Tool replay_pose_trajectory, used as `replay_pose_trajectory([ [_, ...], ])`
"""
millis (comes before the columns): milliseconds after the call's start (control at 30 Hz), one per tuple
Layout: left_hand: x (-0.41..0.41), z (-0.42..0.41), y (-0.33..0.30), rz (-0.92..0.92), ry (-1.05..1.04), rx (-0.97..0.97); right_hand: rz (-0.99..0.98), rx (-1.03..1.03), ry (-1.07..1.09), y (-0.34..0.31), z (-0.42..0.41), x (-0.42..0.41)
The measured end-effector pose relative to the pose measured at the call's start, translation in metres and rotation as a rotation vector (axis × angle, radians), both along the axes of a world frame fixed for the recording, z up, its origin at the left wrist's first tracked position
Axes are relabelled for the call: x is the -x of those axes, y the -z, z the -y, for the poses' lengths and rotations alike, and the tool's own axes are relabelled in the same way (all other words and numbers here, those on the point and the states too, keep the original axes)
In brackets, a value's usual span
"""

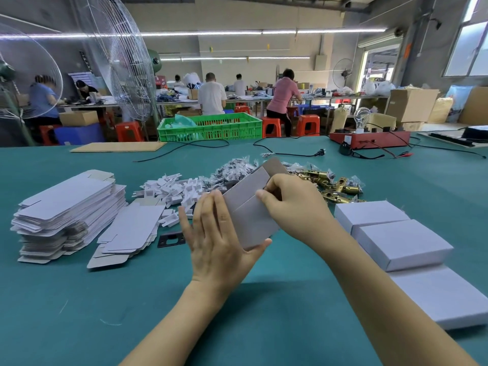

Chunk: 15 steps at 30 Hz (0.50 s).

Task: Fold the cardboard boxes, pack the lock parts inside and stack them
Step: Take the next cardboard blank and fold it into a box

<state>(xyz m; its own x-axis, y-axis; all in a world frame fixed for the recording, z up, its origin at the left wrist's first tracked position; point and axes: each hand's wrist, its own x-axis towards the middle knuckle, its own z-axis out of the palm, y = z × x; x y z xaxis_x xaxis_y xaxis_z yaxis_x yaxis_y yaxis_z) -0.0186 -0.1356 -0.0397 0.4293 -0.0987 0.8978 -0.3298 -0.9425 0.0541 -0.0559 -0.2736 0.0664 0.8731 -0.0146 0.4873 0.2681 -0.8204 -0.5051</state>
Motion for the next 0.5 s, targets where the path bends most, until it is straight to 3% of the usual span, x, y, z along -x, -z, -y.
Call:
replay_pose_trajectory([
  [500,0.0022,-0.0008,-0.0053,-0.115,0.129,0.069,-0.027,-0.051,-0.133,0.0035,-0.0059,0.0025],
])
